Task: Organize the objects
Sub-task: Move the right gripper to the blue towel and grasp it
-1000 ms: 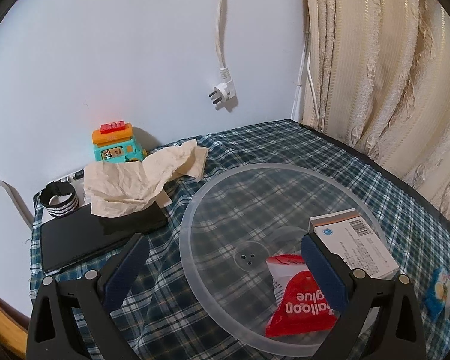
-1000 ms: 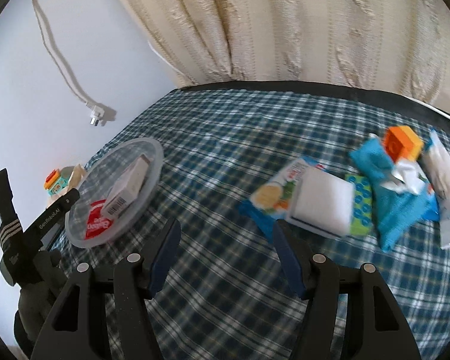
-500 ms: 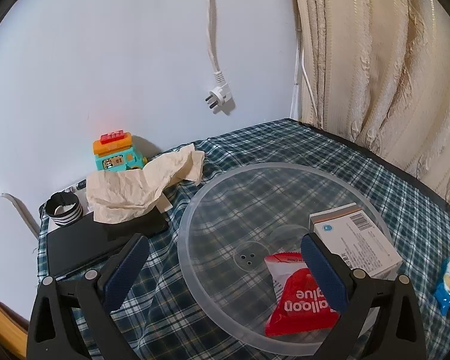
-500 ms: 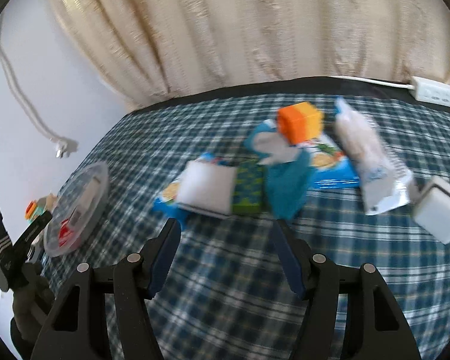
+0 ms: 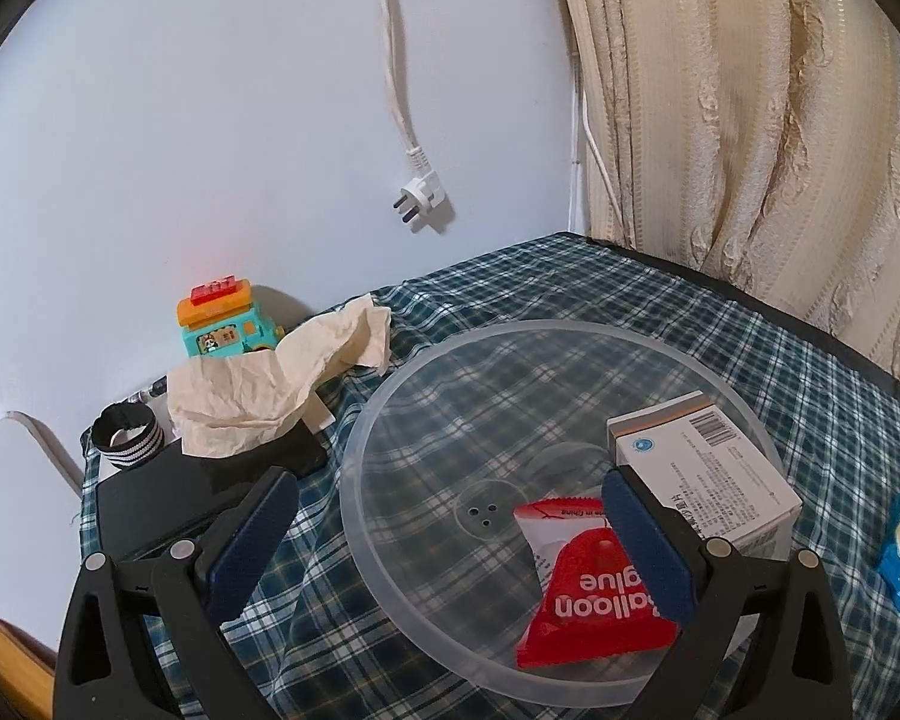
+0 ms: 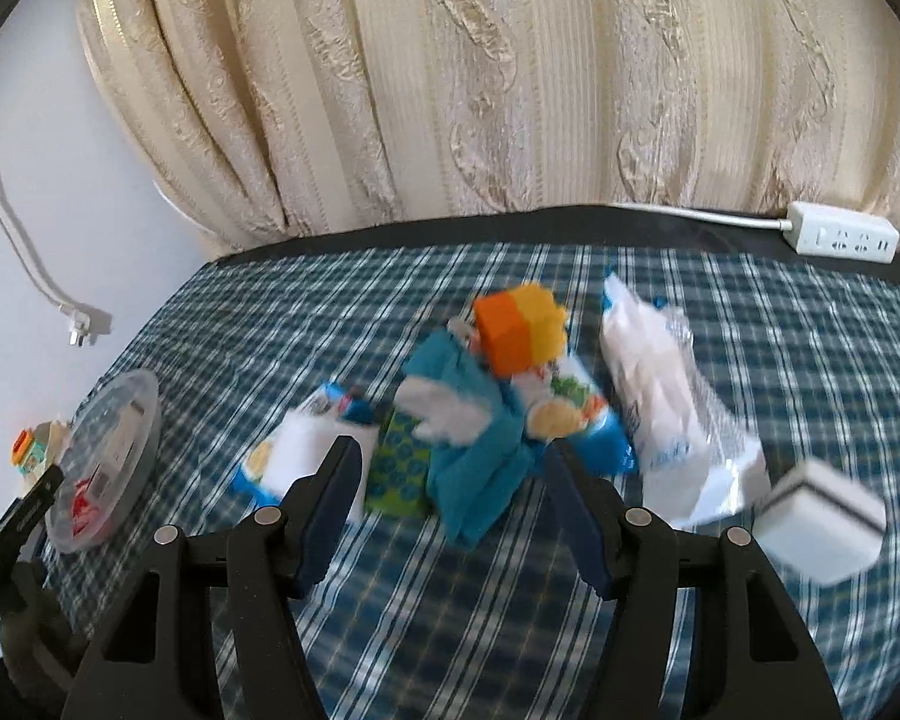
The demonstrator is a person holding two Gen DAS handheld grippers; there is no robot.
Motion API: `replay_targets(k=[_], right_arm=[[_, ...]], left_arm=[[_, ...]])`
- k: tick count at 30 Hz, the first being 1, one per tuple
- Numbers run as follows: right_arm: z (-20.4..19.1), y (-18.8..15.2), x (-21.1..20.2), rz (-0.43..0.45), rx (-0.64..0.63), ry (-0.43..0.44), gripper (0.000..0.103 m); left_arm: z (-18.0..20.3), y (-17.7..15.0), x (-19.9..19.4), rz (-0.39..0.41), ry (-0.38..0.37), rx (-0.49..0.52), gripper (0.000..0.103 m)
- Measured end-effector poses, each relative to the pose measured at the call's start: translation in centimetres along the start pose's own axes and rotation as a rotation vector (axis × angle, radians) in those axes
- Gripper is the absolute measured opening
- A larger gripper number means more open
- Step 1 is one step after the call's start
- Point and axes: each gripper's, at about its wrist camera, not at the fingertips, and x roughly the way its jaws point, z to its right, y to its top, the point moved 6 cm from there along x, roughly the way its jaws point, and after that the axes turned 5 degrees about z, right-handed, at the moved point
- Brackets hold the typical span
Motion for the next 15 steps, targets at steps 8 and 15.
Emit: replay_targets(k=[8, 15], right_arm=[[0.4, 0.8, 2.9, -0.034, -0.003, -0.010, 0.057], [-0.4, -0.6, 4.5, -0.093, -0.028, 0.023, 0.044]], left_arm=[[0.0, -0.1, 0.1, -0.003, -0.003, 0.003, 0.103], [0.1, -0.2, 0.3, -0.012, -0.009, 0.002, 0.103]])
